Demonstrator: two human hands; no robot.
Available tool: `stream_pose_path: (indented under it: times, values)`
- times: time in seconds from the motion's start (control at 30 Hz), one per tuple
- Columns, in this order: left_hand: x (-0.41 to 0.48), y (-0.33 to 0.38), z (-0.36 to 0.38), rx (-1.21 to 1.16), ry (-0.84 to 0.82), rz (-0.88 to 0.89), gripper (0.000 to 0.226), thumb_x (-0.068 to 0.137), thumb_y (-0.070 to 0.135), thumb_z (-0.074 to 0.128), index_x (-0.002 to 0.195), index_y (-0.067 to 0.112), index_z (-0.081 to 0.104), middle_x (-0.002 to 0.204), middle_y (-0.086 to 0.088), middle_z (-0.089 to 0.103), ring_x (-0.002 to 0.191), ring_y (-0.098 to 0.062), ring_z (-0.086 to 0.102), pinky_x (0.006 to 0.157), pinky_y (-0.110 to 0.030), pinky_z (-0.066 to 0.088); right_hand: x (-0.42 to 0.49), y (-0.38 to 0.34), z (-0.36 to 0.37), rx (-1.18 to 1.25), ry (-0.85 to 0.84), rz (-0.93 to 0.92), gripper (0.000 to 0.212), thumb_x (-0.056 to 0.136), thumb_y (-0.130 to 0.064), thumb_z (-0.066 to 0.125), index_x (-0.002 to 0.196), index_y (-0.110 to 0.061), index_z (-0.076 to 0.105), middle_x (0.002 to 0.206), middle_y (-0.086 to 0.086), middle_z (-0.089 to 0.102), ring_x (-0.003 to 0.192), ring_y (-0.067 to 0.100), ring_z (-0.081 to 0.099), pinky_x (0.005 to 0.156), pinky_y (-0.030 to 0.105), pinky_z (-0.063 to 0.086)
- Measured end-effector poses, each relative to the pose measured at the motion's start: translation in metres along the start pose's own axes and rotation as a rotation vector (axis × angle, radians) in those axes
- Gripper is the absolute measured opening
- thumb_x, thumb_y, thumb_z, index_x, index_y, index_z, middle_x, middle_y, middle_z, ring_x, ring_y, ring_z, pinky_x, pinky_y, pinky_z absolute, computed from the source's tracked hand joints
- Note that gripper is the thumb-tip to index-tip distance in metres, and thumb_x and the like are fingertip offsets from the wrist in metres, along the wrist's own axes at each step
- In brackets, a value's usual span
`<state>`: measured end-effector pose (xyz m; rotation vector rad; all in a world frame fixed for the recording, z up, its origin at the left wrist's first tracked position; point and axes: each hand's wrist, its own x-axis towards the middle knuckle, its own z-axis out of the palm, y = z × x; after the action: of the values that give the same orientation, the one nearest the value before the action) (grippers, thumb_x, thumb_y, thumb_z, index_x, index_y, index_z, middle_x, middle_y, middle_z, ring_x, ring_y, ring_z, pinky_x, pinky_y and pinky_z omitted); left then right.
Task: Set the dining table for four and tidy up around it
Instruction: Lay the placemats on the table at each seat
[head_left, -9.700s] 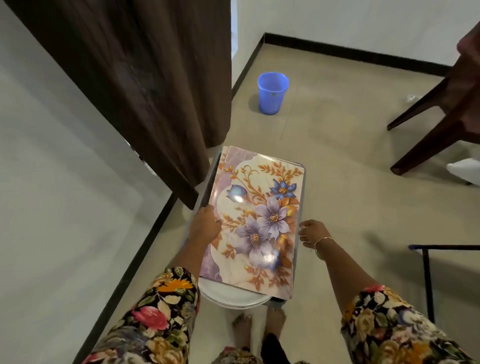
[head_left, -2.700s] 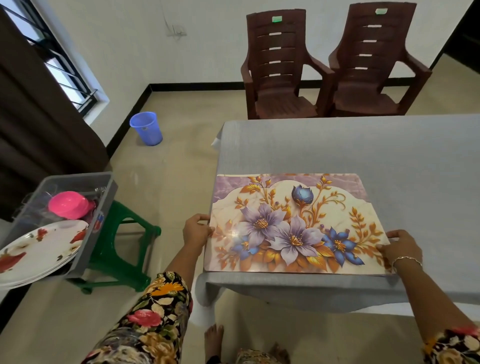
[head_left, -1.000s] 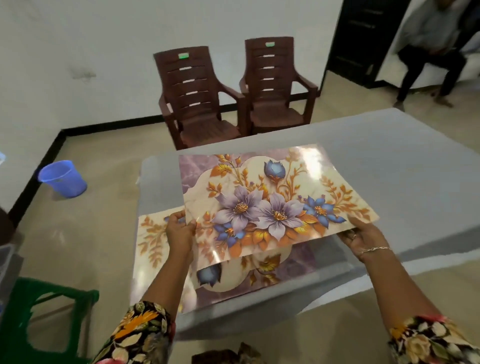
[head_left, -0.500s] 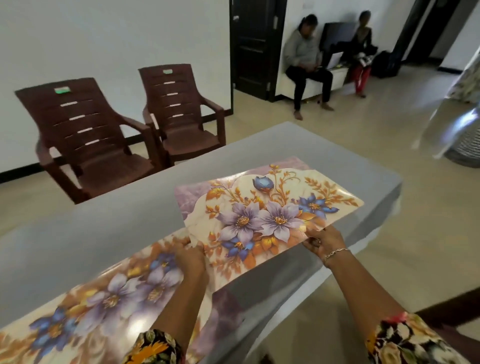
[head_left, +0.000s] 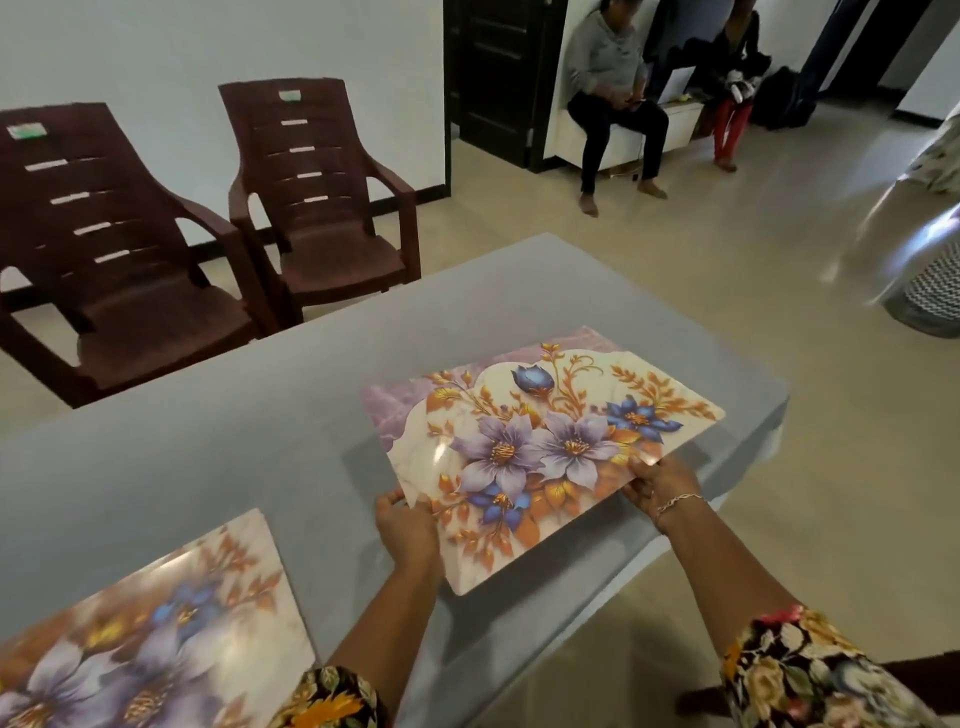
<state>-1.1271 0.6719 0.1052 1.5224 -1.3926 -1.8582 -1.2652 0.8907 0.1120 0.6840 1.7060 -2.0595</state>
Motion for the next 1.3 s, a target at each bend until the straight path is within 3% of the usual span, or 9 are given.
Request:
stream_pose_path:
  times: [0.1,0.23,0.53,0.7,0.8,1.07,1.17,1.23,1.3]
  values:
    - [-0.004,-0.005,0.022,0.019,-0.008,-0.01,0.018,0.091,-0.002,0.052,0.105,0.008,0.044,0.107,-0.015,0.058,0.089,-0.03,0.059,0.076,-0.038,0.05,0.018,-0.011,-0.009,-0.015,0.009,0.005,0.025,0.092,0.003,0.048,0.113,-0.011,0.049,0.047,-0.003,0.064,0.041,0.009,0.061,0.039,0.018,0.05]
    - [-0.014,-0.008,0.052,0.027,0.013,0.003,0.018,0.091,-0.002,0.051,0.106,0.005,0.044,0.11,-0.016,0.058,0.097,-0.034,0.06,0.078,-0.039,0.05,0.042,-0.024,-0.025,-0.055,0.007,0.051,0.035,0.091,0.003,0.049,0.126,-0.004,0.049,0.078,0.009,0.058,0.068,0.021,0.056,0.051,0.028,0.056]
    - [-0.039,-0.028,0.107,0.041,0.122,-0.014,0.02,0.09,0.004,0.058,0.105,0.009,0.045,0.111,-0.018,0.059,0.096,-0.034,0.061,0.084,-0.044,0.052,0.089,-0.07,-0.052,-0.209,-0.091,0.122,0.038,0.09,0.004,0.049,0.128,-0.001,0.047,0.077,0.011,0.056,0.067,0.022,0.054,0.037,0.023,0.05]
    - [-0.044,-0.043,0.116,0.089,0.25,0.024,0.018,0.089,-0.001,0.056,0.104,0.004,0.046,0.113,-0.021,0.059,0.093,-0.032,0.056,0.08,-0.036,0.047,0.104,-0.076,-0.066,-0.389,-0.139,0.236,0.006,0.089,0.001,0.055,0.093,0.006,0.056,0.048,0.01,0.061,0.041,0.022,0.06,0.031,0.021,0.047]
    - [-0.044,-0.045,0.115,0.15,0.287,0.048,0.024,0.091,0.002,0.055,0.114,-0.002,0.048,0.116,-0.021,0.059,0.103,-0.036,0.057,0.083,-0.036,0.047,0.11,-0.075,-0.073,-0.484,-0.195,0.267,0.02,0.09,-0.006,0.056,0.072,0.002,0.054,0.037,0.007,0.057,0.029,0.014,0.056,0.03,0.017,0.044]
    - [-0.04,-0.043,0.111,0.299,0.33,0.114,0.028,0.091,0.006,0.056,0.118,-0.004,0.052,0.119,-0.022,0.059,0.106,-0.037,0.058,0.086,-0.038,0.046,0.111,-0.075,-0.082,-0.724,-0.301,0.253,0.03,0.088,-0.016,0.06,0.064,-0.001,0.052,0.034,0.007,0.054,0.026,0.012,0.051,0.028,0.013,0.037]
    - [-0.043,-0.042,0.113,0.605,0.452,0.182,0.032,0.092,0.015,0.055,0.121,0.0,0.051,0.122,-0.022,0.055,0.11,-0.036,0.053,0.087,-0.04,0.045,0.116,-0.078,-0.083,-0.927,-0.303,0.089,0.034,0.088,-0.022,0.06,0.06,-0.004,0.052,0.04,0.008,0.054,0.034,0.019,0.055,0.038,0.019,0.039]
    - [-0.046,-0.044,0.116,0.922,0.466,0.334,0.041,0.093,0.024,0.054,0.129,0.006,0.047,0.132,-0.019,0.046,0.12,-0.033,0.043,0.093,-0.039,0.041,0.118,-0.085,-0.082,-1.195,-0.281,-0.251,0.035,0.089,-0.03,0.057,0.06,-0.01,0.053,0.059,0.013,0.062,0.056,0.029,0.063,0.052,0.029,0.044]
    - [-0.048,-0.05,0.122,1.141,0.285,0.439,0.055,0.094,0.035,0.049,0.142,0.012,0.033,0.149,-0.015,0.029,0.137,-0.032,0.025,0.108,-0.039,0.028,0.116,-0.09,-0.081,-1.505,-0.227,-0.649,0.032,0.09,-0.031,0.052,0.064,-0.013,0.055,0.077,0.016,0.065,0.076,0.032,0.063,0.06,0.029,0.039]
